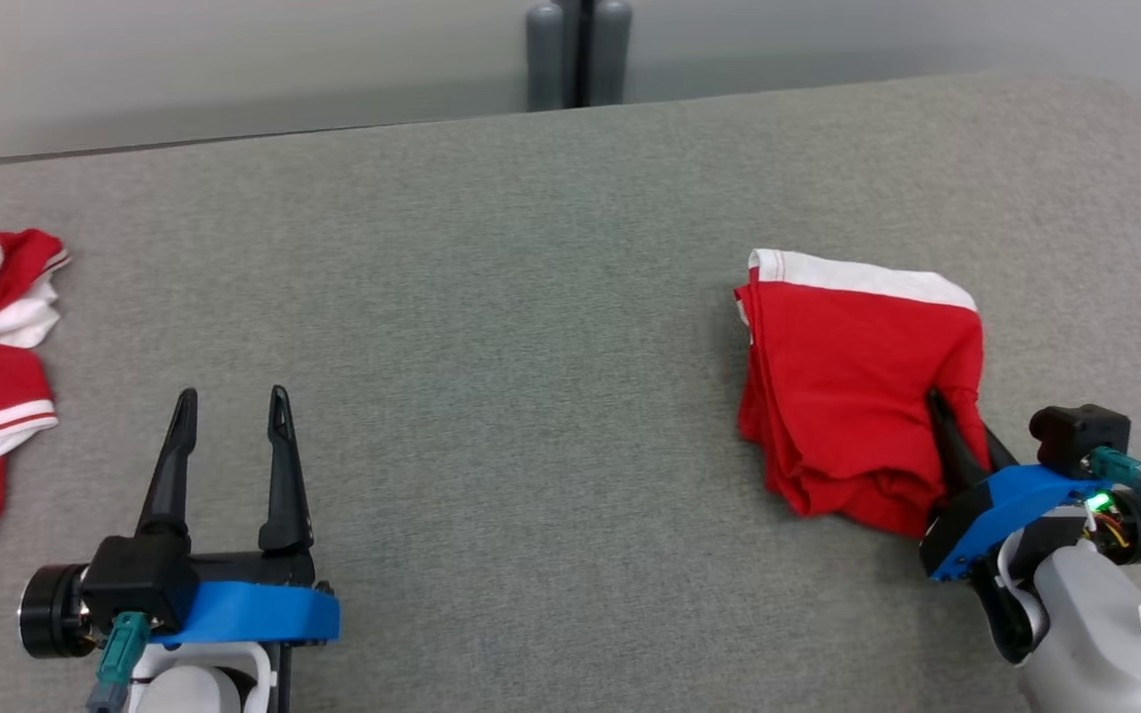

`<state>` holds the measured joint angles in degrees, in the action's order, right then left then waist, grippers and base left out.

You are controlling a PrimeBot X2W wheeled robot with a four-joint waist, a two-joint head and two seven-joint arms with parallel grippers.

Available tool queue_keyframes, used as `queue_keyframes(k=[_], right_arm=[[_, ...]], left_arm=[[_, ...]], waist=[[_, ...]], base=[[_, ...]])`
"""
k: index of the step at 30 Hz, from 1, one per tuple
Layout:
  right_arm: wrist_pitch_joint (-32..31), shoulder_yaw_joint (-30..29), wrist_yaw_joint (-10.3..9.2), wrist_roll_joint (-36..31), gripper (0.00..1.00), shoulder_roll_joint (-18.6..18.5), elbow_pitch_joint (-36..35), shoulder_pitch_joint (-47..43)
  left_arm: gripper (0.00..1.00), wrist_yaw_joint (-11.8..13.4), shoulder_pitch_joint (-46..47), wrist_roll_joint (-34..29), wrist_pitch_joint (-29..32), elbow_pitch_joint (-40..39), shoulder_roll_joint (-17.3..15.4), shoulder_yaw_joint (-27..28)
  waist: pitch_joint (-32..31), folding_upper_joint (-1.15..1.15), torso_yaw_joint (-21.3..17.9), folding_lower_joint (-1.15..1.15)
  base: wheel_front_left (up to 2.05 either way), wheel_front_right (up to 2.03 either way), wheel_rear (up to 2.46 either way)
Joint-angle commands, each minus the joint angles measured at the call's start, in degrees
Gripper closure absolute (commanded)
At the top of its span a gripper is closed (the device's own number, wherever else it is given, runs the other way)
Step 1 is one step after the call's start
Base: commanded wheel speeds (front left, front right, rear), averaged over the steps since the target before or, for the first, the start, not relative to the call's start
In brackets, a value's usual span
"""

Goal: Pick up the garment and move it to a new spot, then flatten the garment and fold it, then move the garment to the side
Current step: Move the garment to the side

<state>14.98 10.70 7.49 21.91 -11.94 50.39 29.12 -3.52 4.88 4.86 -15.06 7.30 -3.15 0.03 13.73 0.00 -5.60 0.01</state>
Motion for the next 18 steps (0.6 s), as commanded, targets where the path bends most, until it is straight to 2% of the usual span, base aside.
queue_keyframes(k=[1,7,13,18], right_arm=[[0.28,-0.67,0.01,-0.27,1.00,-0.67,-0.80,-0.29],[0.28,-4.05,0.01,-1.58,1.00,-0.95,-4.53,-2.02],[0.28,-4.92,0.01,-3.36,1.00,-0.19,-7.28,-1.05],[0.29,-3.76,0.01,-5.45,1.00,-1.19,-9.23,3.01]], left_arm=[[0.00,-0.19,1.37,-0.54,-0.17,-0.39,-0.41,0.18],[0.00,-0.65,3.68,-1.53,-0.17,-0.98,-1.02,0.49],[0.00,-1.03,4.74,-1.87,-0.17,-1.82,-1.26,0.31],[0.00,-1.31,6.01,-2.13,-0.17,-3.79,-1.60,0.62]], waist=[[2.09,0.00,-3.25,-0.01],[4.66,0.00,-7.49,-0.01],[5.77,0.00,-7.34,-0.01],[7.61,0.00,-6.27,-0.01]], base=[[0.00,0.00,0.00],[0.00,0.00,0.00],[0.00,0.00,0.00],[0.00,0.00,0.00]])
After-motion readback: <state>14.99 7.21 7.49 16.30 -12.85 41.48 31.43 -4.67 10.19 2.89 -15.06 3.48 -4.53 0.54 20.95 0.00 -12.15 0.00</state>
